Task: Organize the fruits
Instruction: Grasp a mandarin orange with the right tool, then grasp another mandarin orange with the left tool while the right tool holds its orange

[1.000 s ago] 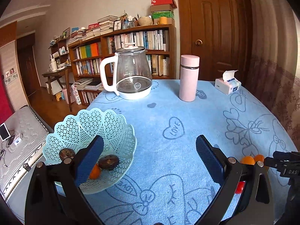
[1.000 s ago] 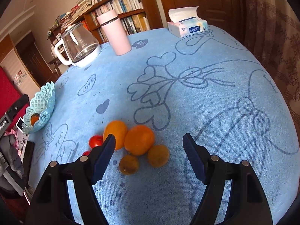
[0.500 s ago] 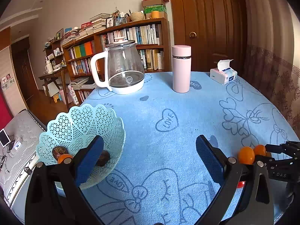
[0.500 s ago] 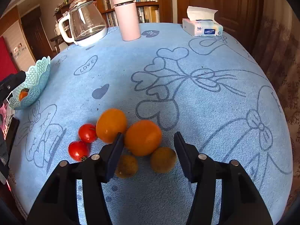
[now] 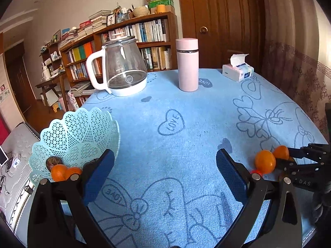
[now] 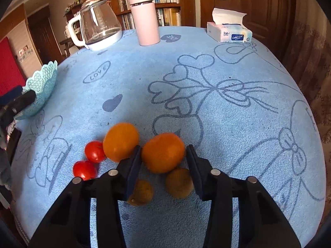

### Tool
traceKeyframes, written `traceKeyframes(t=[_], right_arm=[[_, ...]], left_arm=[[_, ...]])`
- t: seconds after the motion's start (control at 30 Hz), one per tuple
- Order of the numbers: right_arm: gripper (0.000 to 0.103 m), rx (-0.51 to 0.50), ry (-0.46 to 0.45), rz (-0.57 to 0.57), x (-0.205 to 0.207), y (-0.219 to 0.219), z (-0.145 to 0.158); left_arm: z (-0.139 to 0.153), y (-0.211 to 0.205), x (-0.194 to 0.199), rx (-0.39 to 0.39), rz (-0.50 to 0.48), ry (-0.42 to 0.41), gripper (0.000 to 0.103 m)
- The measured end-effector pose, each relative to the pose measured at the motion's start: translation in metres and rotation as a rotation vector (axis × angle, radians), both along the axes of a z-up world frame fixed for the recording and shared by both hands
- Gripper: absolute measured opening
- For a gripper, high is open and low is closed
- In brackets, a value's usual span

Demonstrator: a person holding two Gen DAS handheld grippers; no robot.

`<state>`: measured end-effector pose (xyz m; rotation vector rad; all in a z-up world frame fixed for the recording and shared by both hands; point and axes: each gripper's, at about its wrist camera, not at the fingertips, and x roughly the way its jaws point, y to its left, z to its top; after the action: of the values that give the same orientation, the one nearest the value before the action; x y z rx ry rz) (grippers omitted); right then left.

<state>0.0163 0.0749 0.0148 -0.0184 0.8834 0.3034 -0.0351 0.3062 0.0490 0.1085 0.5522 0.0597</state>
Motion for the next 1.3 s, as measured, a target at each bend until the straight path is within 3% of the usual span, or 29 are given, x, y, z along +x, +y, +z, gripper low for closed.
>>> traceKeyframes(t=[0.4,0.77,0.97,1.03,1.17,1.3], right_arm=[[0.042,0.126,-0.021,-0.119,0.002,-0.04,0.003],[0.042,0.168,-0.029,-0.212,0.005,-0.078,0.004],[0.042,0.165,-0.024,-0.212,0.006,-0.077,0.001],[0.042,0.163,-0.024,-0.211,0.005,-0.076,0.001],[0.042,0.163,-0.021,-0.214,0.005,-0.076,0.0],[0.042,0.161,-0.022,-0.213,0.005,-0.076,-0.001]], left_arm=[[-0.018,-0.033,0.011,-0.012,-0.102,0.08,0.1],[-0.041,-0.081,0.028,-0.021,-0.273,0.188,0.1],[-0.051,-0.104,0.032,-0.012,-0.356,0.218,0.099],[-0.053,-0.111,0.033,-0.003,-0.376,0.222,0.092],[-0.058,-0.12,0.04,-0.001,-0.407,0.243,0.087],[-0.059,-0.128,0.043,-0.017,-0.434,0.27,0.069]])
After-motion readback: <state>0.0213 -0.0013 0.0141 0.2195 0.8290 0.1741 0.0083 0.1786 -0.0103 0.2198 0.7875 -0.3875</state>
